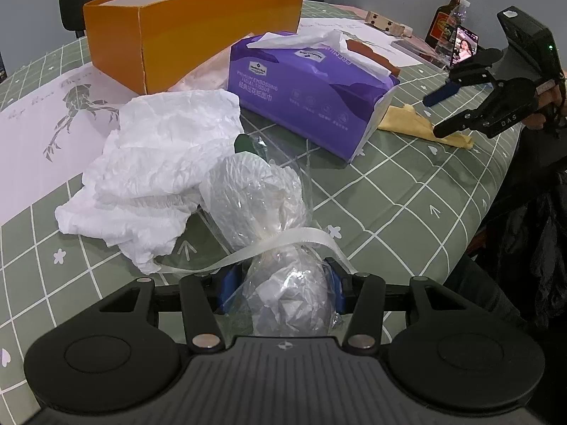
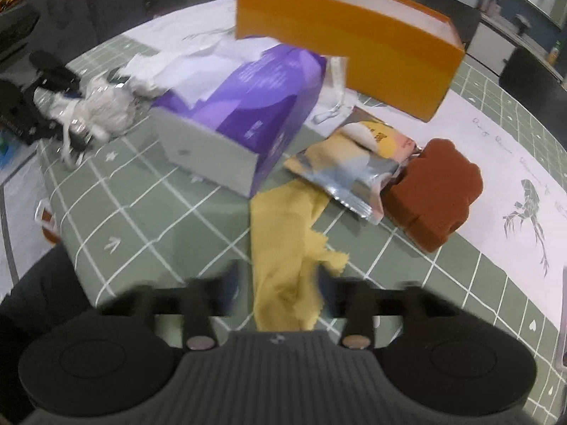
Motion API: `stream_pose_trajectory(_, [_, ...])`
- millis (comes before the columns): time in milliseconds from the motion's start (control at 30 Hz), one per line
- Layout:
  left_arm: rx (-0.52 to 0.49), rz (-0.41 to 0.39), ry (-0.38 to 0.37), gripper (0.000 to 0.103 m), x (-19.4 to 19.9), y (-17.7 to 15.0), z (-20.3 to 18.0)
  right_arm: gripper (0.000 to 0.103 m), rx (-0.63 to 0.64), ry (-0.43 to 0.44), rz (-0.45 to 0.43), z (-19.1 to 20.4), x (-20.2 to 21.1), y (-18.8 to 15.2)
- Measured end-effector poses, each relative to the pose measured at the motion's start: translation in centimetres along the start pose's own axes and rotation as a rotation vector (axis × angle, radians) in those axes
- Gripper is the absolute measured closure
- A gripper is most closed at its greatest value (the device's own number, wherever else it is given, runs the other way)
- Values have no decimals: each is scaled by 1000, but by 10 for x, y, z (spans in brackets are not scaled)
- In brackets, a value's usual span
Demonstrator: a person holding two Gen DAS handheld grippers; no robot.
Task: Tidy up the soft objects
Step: 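Grasp the yellow cloth with the right tool while the left tool holds the bag bundle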
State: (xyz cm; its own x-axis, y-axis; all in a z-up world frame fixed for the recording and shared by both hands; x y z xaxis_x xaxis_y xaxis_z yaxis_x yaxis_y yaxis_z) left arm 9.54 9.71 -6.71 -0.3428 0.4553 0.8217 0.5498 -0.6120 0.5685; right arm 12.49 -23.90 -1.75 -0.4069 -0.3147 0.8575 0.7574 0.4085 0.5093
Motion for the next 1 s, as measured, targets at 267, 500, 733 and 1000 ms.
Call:
stream_pose_trajectory(267, [3,22,29,39,-5,4,1,40,-11,-50,39,-4,-32,9])
stream_pose_trajectory(500, [14,2,40,51,-12,11,2,101,-25,-19,54,-6,-33,16])
stream_pose_trajectory(733, [-21,-27,-6,58,-11,19,-20,102,29,71,78,23,-24,7])
stream_pose_trajectory(1000, [-106,-73,-76,58,7,39,-58,102,88,121,128,44,-4,3])
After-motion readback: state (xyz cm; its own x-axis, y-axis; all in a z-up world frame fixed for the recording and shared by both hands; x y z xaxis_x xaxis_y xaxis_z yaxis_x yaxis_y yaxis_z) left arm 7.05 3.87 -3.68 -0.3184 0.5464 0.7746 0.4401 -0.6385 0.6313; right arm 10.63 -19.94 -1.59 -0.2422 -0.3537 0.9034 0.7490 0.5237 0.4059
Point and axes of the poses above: each gripper's, at about its wrist camera, not at the fingertips, and x roughly against the way its jaws point, z to its left, y to its top, the point moved 4 cm from there along -x, roughly the way its jaws point, and after that the axes turned 11 degrees about -x, right-handed, at the moved point
